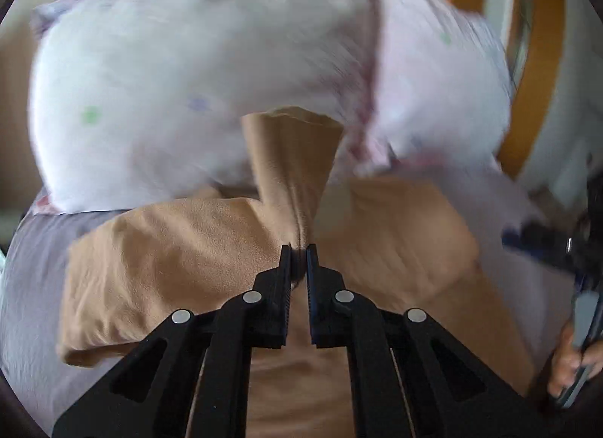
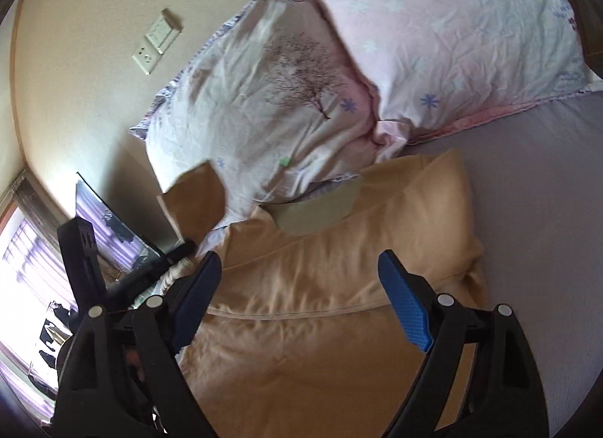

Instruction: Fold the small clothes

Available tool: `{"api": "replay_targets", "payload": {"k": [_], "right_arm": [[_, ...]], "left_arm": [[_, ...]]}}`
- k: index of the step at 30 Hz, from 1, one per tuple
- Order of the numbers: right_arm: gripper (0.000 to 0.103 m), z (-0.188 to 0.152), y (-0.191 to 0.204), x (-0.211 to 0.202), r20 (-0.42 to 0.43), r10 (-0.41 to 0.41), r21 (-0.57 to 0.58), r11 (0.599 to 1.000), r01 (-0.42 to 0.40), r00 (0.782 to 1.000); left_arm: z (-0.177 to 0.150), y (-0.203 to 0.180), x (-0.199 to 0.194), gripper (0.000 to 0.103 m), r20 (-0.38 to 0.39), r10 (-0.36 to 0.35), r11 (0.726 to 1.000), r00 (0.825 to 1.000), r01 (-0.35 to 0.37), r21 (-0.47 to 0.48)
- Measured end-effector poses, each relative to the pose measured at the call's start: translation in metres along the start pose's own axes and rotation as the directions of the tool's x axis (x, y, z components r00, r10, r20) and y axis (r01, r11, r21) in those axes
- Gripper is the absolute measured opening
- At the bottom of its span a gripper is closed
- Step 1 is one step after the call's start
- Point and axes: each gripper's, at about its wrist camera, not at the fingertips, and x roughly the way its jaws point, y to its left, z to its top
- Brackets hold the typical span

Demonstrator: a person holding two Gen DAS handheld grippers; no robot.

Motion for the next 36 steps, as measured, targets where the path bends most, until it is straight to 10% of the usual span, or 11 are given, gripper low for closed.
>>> {"api": "replay_targets", "payload": {"k": [3, 6, 8, 9, 19, 22, 29, 32, 36], "right_arm": [[0.085, 0.004, -0.025, 0.006, -0.041, -0.048, 0.056, 0.997, 0.05, 0.998], [0.085, 0.01, -0.034, 0.01, -0.068, -0.053, 0.056, 0.997, 0.056, 0.996], [0.072, 0.014, -0.032, 0.021, -0.103, -0.05, 0.038, 0.998, 0.054, 0.993], [0.068, 0.016, -0.031, 0.03, -0.127, -0.041, 0.033, 0.998, 0.045, 0.991], [0.044, 0.003, -0.017, 0.11, -0.313, -0.148, -0.061, 0.989, 0.136, 0.938], [0.004, -0.007, -0.006, 0.113, -0.346, -0.126, -0.118, 0.989, 0.09, 0.93], [0.003, 0.036, 0.017, 0.04, 0.011, -0.213, -0.21, 0.955, 0.211, 0.977], [0.003, 0.049, -0.01, 0.021, 0.101, -0.376, -0.14, 0.911, 0.387, 0.921], [0.01, 0.036, -0.047, 0.061, -0.112, -0.502, -0.146, 0.862, 0.485, 0.858]], "left_arm": [[-0.033, -0.065, 0.035, 0.006, -0.127, -0.012, 0.98, 0.992, 0.036, 0.194], [-0.049, -0.067, 0.004, 0.02, -0.074, -0.044, 0.972, 0.996, 0.06, 0.229], [-0.052, -0.041, -0.028, 0.065, -0.003, -0.066, 0.985, 0.998, 0.065, 0.157], [-0.052, -0.027, -0.041, 0.07, 0.029, -0.061, 0.991, 0.998, 0.057, 0.122], [-0.113, 0.057, -0.072, 0.07, -0.108, 0.102, 0.993, 0.989, -0.107, -0.048], [-0.123, 0.069, -0.068, 0.07, -0.137, 0.084, 0.991, 0.987, -0.097, -0.093], [-0.128, 0.071, -0.058, 0.073, -0.152, 0.083, 0.99, 0.985, -0.099, -0.103], [-0.129, 0.071, -0.058, 0.074, -0.149, 0.078, 0.99, 0.986, -0.095, -0.105], [-0.129, 0.069, -0.057, 0.079, -0.145, 0.071, 0.991, 0.987, -0.086, -0.103]]}}
